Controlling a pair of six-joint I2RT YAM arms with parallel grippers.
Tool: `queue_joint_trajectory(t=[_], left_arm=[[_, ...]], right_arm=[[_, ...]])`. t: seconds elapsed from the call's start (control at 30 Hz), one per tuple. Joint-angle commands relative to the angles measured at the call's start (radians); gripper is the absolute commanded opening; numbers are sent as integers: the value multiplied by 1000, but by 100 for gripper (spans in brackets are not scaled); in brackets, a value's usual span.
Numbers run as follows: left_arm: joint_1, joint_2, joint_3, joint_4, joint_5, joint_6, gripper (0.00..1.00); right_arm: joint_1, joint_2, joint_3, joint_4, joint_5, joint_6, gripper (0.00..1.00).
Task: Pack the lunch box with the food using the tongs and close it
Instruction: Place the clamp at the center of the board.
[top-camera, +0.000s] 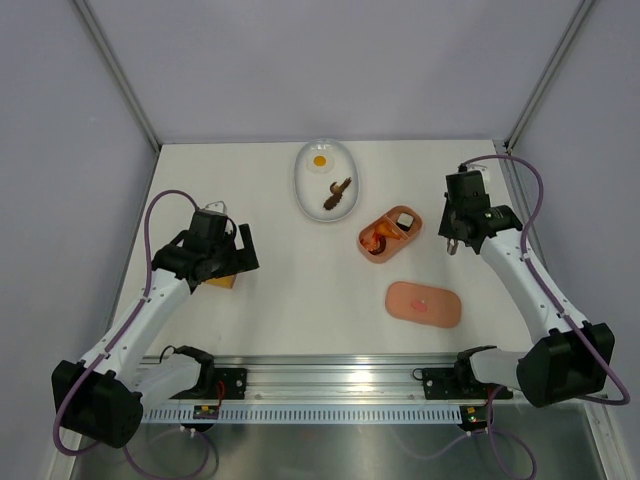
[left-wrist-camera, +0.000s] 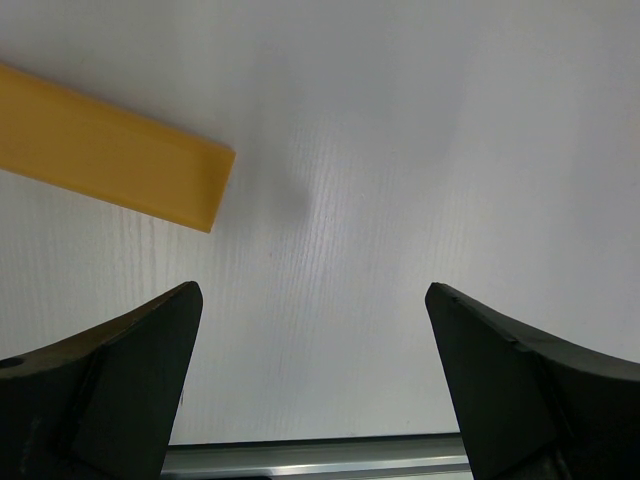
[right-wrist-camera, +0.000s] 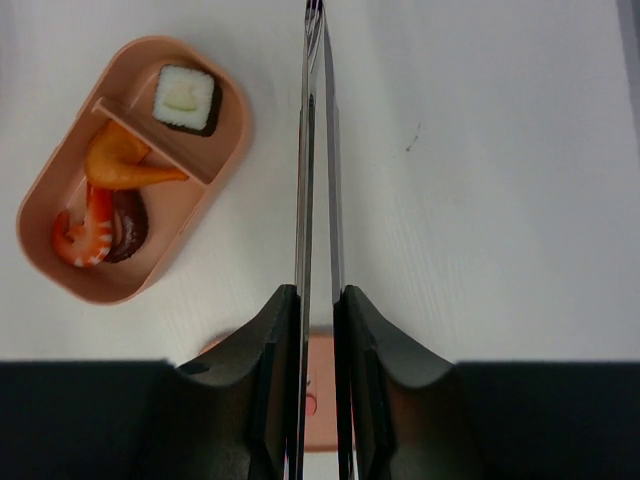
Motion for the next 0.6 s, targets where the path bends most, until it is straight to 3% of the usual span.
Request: queue_joint_trajectory(t=[0.0, 0.3, 0.57], left_arm=[[-4, 2, 31, 40, -13, -4, 99], [-6, -5, 25, 38, -17, 1, 99], [-6, -22, 19, 25, -39, -2, 99]], right_arm=[[-26, 26, 34, 77, 93, 44, 21], [-140, 234, 37, 423, 56, -37, 22], [-175, 469, 59, 540, 50, -65, 22]])
